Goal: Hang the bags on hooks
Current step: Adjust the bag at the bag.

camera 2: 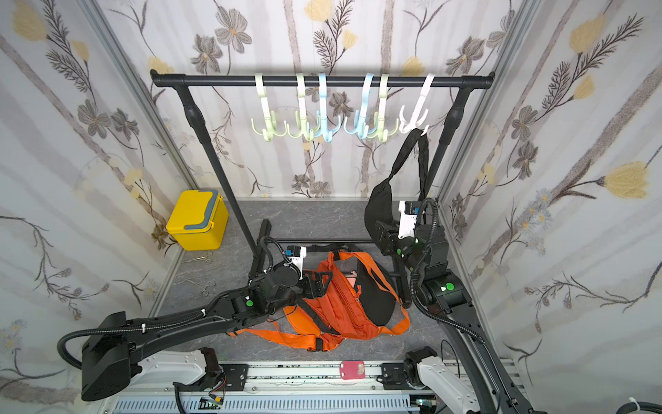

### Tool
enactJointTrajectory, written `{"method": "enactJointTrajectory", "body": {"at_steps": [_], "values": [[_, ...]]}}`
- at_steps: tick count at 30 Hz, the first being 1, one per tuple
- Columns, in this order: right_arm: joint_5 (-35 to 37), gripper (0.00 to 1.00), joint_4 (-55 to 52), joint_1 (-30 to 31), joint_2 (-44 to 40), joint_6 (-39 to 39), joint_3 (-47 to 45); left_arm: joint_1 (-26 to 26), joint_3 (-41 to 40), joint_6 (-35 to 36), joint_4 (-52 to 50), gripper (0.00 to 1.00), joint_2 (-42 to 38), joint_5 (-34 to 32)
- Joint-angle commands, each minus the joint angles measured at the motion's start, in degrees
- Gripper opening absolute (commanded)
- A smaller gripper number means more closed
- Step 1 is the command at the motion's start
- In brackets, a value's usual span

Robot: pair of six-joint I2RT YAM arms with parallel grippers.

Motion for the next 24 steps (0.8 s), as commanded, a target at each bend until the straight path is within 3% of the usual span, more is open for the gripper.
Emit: {"method": "enactJointTrajectory", "body": {"at_steps": [1, 8, 11, 14, 17, 20, 24], "values": [[3.06, 0.53, 5.15, 1.34, 0.38, 1.18, -1.57, -0.27, 0.84, -4.71, -0.45, 0.85, 3.86, 1.48], [4.80, 0.52, 4.55, 2.11, -0.64, 1.05, -2.64, -0.64, 7.12, -4.41, -4.78, 0.84, 15.32, 2.40], [5.65, 0.52, 4.99, 2.10, -1.43, 1.05, -3.60, -0.62, 8.14, -4.20, -4.22, 0.77, 17.83, 2.76], [5.67, 0.52, 6.00, 2.04, -1.61, 1.46, -4.54, -0.62, 9.53, -3.56, -4.84, 0.56, 19.95, 2.13], [5.31, 0.52, 6.69, 2.13, -1.63, 1.49, -4.72, -0.69, 11.21, -2.23, -5.53, 0.24, 20.83, 1.75], [5.59, 0.51, 7.33, 2.11, -2.05, 1.40, -4.77, -0.71, 12.70, -0.50, -5.18, 0.00, 19.98, 1.10], [6.17, 0.51, 7.94, 2.12, -3.28, 0.25, -4.53, -0.27, 14.34, 3.40, -5.30, 0.00, 18.16, 0.37]]}}
